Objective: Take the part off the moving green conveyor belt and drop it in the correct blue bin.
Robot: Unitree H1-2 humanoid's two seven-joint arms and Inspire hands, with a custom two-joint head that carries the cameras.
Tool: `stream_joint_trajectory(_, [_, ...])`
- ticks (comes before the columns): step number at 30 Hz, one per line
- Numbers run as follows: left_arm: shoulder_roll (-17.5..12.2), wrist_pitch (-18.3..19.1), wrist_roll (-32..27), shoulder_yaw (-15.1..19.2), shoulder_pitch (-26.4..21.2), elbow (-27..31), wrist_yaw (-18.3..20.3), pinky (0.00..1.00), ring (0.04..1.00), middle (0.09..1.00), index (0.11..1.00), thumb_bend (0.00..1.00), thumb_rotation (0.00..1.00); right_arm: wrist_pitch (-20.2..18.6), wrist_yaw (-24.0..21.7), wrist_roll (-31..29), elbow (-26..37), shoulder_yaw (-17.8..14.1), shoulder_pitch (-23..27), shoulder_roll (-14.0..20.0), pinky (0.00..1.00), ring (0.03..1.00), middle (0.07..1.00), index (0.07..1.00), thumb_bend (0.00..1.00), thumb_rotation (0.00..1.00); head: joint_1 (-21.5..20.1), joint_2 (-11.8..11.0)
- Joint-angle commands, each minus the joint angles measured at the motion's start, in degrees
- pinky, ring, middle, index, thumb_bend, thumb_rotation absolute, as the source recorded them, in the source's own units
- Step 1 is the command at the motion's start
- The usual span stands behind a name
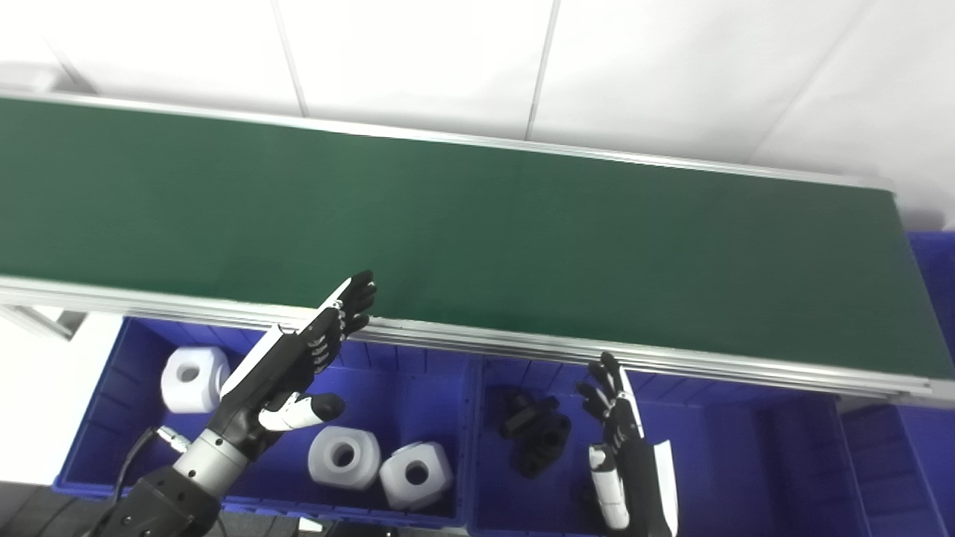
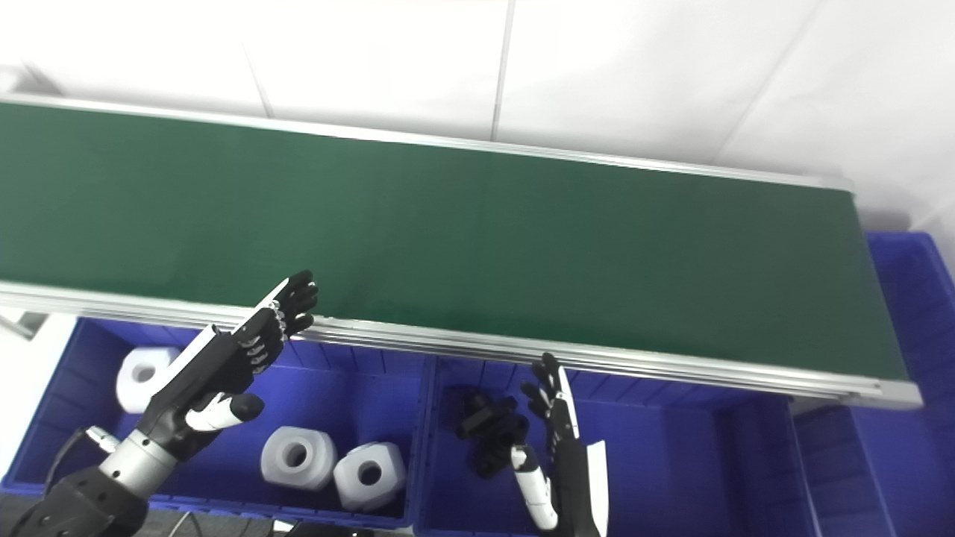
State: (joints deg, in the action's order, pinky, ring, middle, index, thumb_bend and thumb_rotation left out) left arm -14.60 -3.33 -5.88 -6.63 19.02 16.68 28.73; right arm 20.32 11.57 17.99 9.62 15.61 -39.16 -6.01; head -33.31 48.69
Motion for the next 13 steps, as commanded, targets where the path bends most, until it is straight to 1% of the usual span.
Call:
stream_joint_trajectory(1, [-0.85,-1.18,-1.66,-0.58,-0.61,1.34,0.08,0.97,1.0,1.0,1.0,0.94,0.72,3.97,1.62,1.23,-0.58,2.46,-0.03,-4.26,0.87,0.856,0.923,0.962,0.84,1.0,-0.28,0.11])
stream_joint_trajectory(6, [-1.97,-2.08,-1.97,-1.45,-0.95,1.56,0.18,0.98,1.0,1.0,1.0,0.93,0.7,4.55,2.69,0.77,-1.14,2.76,0.09,-4.45,0.87,0.847,0.91,0.948,0.83,1.0,0.94,0.64])
stream_joint_trajectory(9, [-2.77,-2.56,-1.78,-1.02,-0.28,2.8,-0.36,1.0,1.0,1.0,1.0,0.92,0.71,3.95,2.06,0.51,-0.7,3.32,0.3,-4.23,0.83,0.83,0.892,0.932,0.85,1.0,1.75,0.98])
stream_joint_trajectory(11, [-2.86,-2.26,-2.27,-0.78,1.09,4.51,-0.82,1.0,1.0,1.0,1.0,0.89,0.71,3.68,1.33,-0.39,-0.09,3.73,0.27,-3.85,0.82,0.824,0.886,0.922,0.85,1.0,4.28,1.84])
stream_joint_trajectory(13, [-2.74,-1.58,-2.65,-0.92,2.41,6.04,-1.39,1.0,1.0,1.0,1.0,0.87,0.7,3.35,0.64,-1.22,0.57,3.95,0.13,-3.34,0.82,0.825,0.886,0.921,0.86,1.0,5.93,2.16])
